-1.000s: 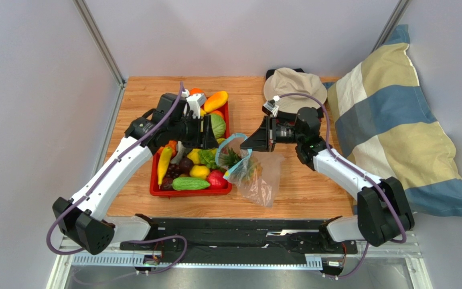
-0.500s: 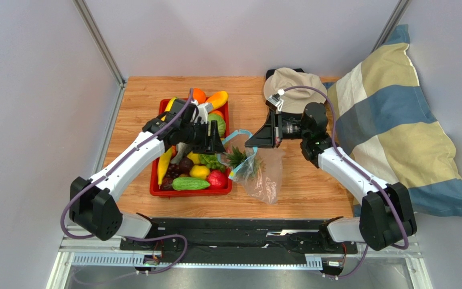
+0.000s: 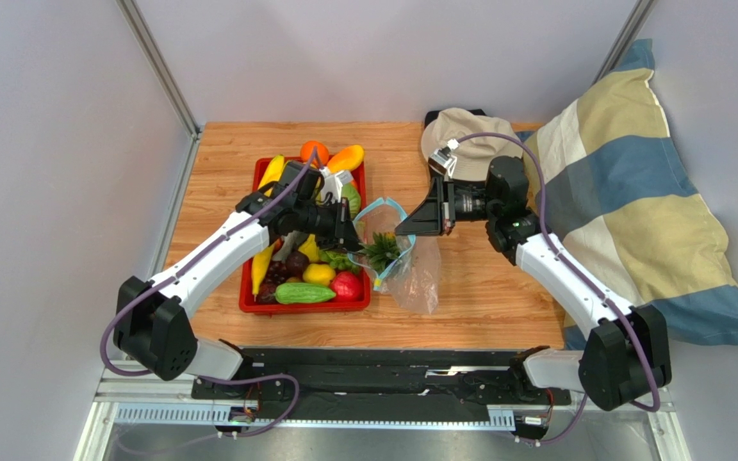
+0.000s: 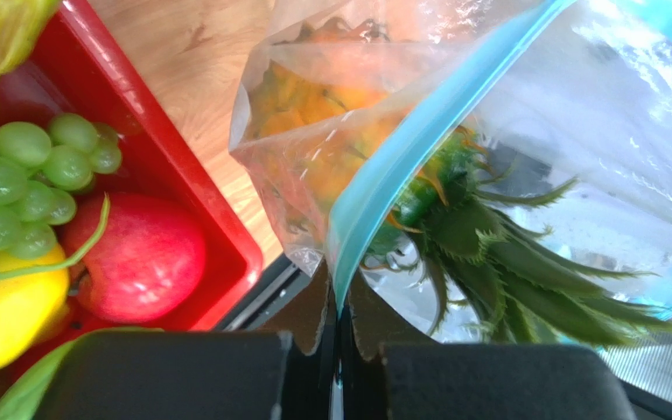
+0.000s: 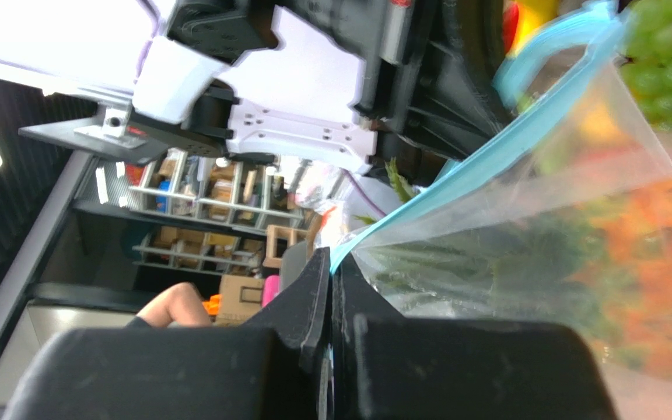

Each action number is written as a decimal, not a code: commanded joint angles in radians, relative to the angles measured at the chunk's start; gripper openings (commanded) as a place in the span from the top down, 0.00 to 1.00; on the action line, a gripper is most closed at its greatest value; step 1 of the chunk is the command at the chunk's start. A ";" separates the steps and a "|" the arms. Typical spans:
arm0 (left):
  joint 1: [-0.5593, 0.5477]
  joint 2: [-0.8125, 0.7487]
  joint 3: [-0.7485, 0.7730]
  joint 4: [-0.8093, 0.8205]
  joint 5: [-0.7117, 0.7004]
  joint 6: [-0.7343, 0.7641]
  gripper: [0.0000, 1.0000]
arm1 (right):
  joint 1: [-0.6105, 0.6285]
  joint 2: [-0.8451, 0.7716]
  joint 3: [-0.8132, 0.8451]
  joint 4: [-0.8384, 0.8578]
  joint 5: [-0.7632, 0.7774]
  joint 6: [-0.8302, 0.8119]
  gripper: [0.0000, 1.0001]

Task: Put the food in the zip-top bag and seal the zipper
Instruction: Adjust the zipper food storage bag at the center of the board, then pick up the fake fruit from the bin, then place the fake fruit in the zipper food storage bag, then pick up the fake vegetable from the bin.

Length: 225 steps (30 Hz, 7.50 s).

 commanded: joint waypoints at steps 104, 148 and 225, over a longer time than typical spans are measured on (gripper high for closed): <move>0.560 -0.278 -0.106 -0.291 0.149 1.771 0.72 | -0.058 0.127 0.452 -1.067 0.500 -1.042 1.00; -0.427 -0.202 -0.175 0.905 -0.288 1.651 1.00 | -0.110 0.096 0.311 -0.854 0.200 -0.591 1.00; 0.097 -0.039 0.263 -0.771 -0.012 1.530 0.90 | -0.208 0.084 0.360 -1.113 0.218 -0.945 1.00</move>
